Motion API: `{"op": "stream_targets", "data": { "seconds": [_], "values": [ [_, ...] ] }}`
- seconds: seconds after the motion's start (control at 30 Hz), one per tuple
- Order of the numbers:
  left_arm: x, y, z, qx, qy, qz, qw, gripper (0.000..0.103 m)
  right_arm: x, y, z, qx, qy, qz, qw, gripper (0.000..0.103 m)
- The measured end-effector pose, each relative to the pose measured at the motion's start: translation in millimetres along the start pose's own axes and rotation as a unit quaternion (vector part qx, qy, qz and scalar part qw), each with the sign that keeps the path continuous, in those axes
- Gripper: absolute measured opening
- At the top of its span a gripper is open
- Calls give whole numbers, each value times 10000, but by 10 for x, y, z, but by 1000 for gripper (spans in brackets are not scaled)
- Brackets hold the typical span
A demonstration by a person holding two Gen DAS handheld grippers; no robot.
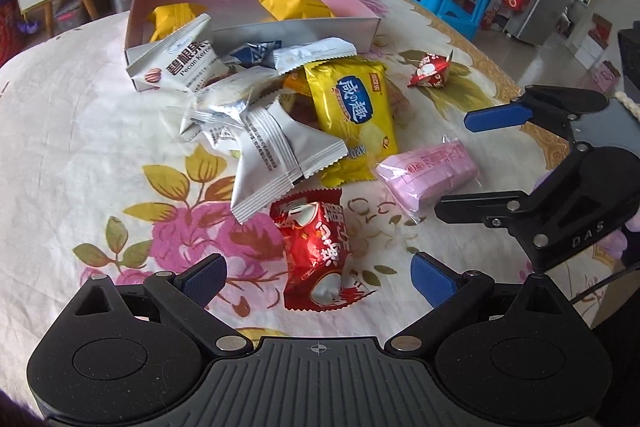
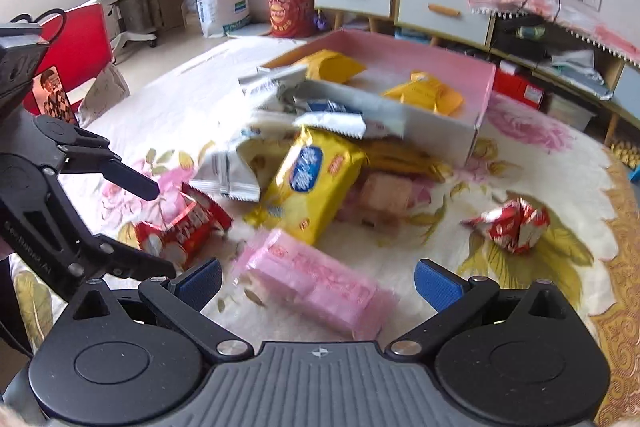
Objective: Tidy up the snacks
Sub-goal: 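Grasp the red candy bag with the left tool while the right grasps the pink wrapped bar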
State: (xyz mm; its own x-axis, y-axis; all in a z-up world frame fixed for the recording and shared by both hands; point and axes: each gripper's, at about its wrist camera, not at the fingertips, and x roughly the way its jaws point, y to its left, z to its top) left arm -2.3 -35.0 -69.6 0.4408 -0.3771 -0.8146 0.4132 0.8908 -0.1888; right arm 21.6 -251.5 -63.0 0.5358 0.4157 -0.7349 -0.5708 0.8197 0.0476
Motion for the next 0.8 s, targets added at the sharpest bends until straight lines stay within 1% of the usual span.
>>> {"op": "stream_targets", "data": {
  "seconds": [0.2, 0.3, 0.37, 0.4, 0.5, 0.57, 0.63, 0.73, 0.8],
  "values": [
    [53, -18, -30, 42, 46, -32, 10000, 99, 117, -67, -47, 62, 155, 41, 9999, 96],
    [64, -21, -32, 86, -1, 2, 10000, 98, 177, -100, -50, 126, 213, 79, 9997, 95],
    [66, -18, -30, 121, -21, 19, 9999, 98, 201, -111, -55, 194, 251, 138, 9994, 94],
    [69, -14, -29, 130, -25, 35, 9999, 98, 208, -108, -56, 200, 280, 172, 9993, 92],
    [81, 1, -9, 166, 18, 206, 9996, 95, 207, -81, -65, 155, 344, 288, 9989, 90],
    [77, 19, 10, 190, 108, 497, 9985, 92, 181, -48, -70, 98, 409, 422, 9982, 89],
    [54, 65, 18, 158, 125, 666, 9976, 91, 141, 10, -80, 17, 474, 605, 9970, 86],
    [31, 134, 27, 18, 145, 698, 9975, 86, 79, 141, -108, -214, 613, 893, 9939, 85],
    [32, 149, 23, -11, 173, 632, 9979, 80, 52, 229, -116, -406, 649, 937, 9927, 83]
  ]
}}
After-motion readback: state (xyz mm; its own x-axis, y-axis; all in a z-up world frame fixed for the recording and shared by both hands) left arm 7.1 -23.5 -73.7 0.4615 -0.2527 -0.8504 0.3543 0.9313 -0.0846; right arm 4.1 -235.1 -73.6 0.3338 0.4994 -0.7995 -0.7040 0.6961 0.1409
